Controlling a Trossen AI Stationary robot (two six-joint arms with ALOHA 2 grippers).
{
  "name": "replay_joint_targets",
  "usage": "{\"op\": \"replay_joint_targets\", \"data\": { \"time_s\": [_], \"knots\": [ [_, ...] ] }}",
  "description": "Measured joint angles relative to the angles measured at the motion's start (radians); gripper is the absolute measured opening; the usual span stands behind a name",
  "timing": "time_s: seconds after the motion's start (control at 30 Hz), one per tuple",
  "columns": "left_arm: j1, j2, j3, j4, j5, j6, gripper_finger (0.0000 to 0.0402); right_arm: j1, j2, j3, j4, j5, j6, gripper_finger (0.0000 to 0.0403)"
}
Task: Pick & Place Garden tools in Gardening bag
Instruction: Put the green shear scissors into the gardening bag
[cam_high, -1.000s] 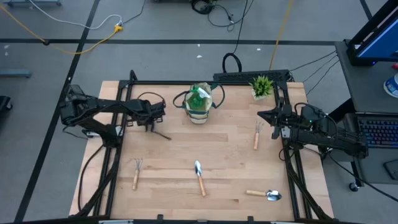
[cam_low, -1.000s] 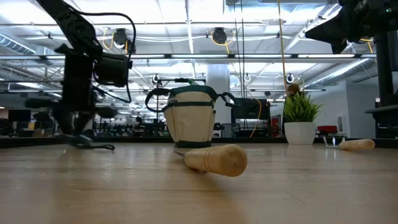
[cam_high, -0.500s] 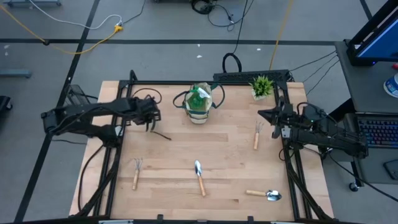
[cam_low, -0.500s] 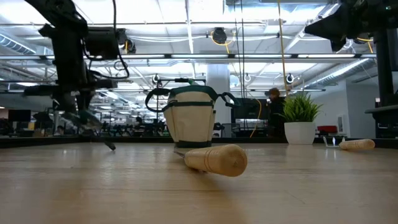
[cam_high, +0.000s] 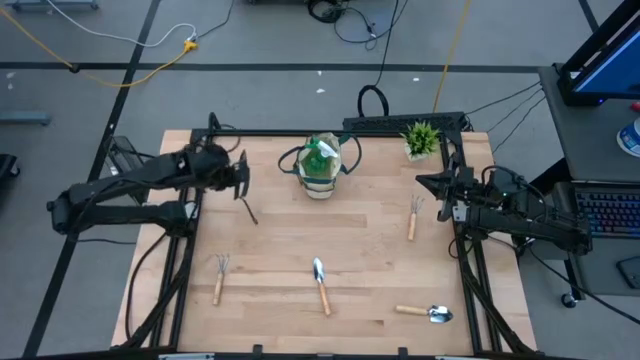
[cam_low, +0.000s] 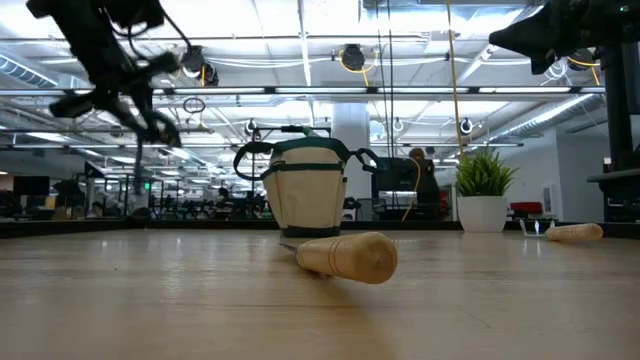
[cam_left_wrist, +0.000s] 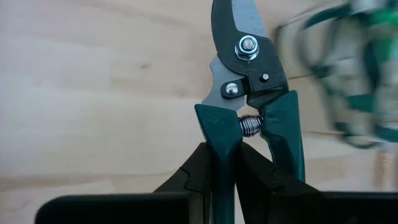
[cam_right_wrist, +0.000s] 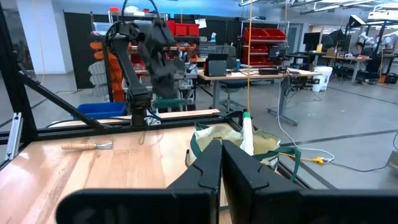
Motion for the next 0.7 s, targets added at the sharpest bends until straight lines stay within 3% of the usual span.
{"op": "replay_joint_targets", "data": {
  "time_s": [0.27, 0.43, 0.7],
  "knots": [
    [-0.007, -0.033, 0.128, 0.045, -0.021, 0.172, 0.0050, 0.000, 0.000, 0.000, 0.000, 0.000, 0.000, 0.0004],
    [-0.046, -0.030, 0.135, 0.263, 0.017, 0.333, 0.0050, 0.000, 0.000, 0.000, -0.003, 0.000, 0.000, 0.0004],
    [-0.126, -0.029, 0.135, 0.511, 0.048, 0.449, 0.0050, 0.000, 0.000, 0.000, -0.004, 0.000, 0.000, 0.0004]
  ]
}}
